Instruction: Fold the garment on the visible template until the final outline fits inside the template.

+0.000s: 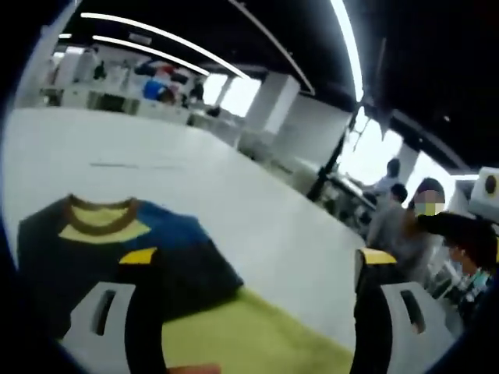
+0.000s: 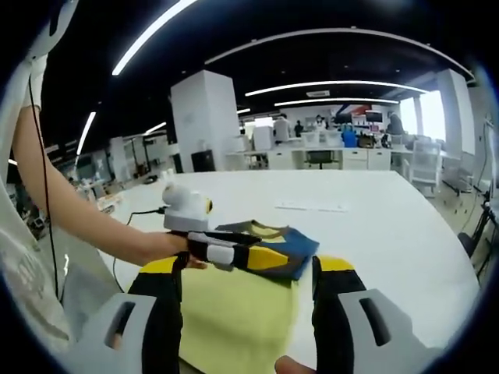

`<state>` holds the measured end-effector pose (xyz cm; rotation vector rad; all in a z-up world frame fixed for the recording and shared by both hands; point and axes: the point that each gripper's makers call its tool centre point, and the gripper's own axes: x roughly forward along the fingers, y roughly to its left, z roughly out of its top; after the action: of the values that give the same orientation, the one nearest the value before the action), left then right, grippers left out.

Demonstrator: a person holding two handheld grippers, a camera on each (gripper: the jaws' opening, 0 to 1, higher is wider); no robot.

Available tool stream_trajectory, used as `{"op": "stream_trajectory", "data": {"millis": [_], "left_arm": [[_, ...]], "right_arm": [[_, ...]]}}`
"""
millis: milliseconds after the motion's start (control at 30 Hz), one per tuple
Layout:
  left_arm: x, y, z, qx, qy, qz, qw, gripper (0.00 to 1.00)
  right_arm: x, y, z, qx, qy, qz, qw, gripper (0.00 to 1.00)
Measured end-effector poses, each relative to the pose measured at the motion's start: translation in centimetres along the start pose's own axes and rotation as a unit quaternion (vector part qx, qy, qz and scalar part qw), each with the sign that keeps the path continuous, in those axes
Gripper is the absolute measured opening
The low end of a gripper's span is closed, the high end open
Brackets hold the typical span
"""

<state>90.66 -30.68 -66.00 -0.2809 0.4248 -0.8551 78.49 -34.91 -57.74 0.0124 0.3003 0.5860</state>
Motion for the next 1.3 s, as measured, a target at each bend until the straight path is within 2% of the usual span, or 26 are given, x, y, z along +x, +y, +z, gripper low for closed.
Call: {"op": "stream_trajectory", "data": {"millis": [100, 233, 367, 533, 633, 767, 900, 1100, 1300], "left_arm": [[-2.3, -0.6, 0.8, 0.033, -0.008, -0.005, 0.9994, 1.0], [-5.3, -0.8, 0.7, 0.067, -0.005, -0.002, 0.9977, 1.0], [-8.8, 0.0, 0.3, 0.045, -0.007, 0.014, 0.9988, 1.0], [-14.7, 1.8, -1.1, 0.043, 0.001, 0.061, 0.9972, 1.0], [-17.4, 2.8, -1.7, 0.05, 0.012, 0.085, 0.9951, 1.0], [-20.2, 2.1, -1.2, 0.049, 0.009, 0.099, 0.9938, 1.0], [-22.0, 1.0, -0.8, 0.051, 0.002, 0.109, 0.9927, 1.0], [-23.4, 0.4, -2.0, 0.042, 0.006, 0.121, 0.9918, 0.99], [-24.0, 1.1, -1.7, 0.014, -0.013, 0.134, 0.9908, 0.98]], "right_arm": [[0.2, 0.2, 0.2, -0.002, -0.003, 0.005, 1.0, 0.68], [0.4, 0.4, 0.4, 0.002, -0.004, 0.01, 0.9999, 0.7], [0.6, 0.8, 0.4, -0.003, -0.004, 0.018, 0.9998, 0.71], [0.8, 1.5, 0.2, -0.002, -0.003, 0.027, 0.9996, 0.74], [1.0, 2.0, 0.0, -0.002, -0.001, 0.033, 0.9994, 0.74], [1.4, 2.5, -0.7, 0.002, 0.01, 0.037, 0.9993, 0.75], [1.6, 3.0, -0.8, 0.007, 0.012, 0.038, 0.9992, 0.76], [1.6, 3.6, -1.5, 0.008, 0.021, 0.044, 0.9988, 0.75], [1.4, 3.7, -1.8, 0.008, 0.025, 0.045, 0.9987, 0.75]]}}
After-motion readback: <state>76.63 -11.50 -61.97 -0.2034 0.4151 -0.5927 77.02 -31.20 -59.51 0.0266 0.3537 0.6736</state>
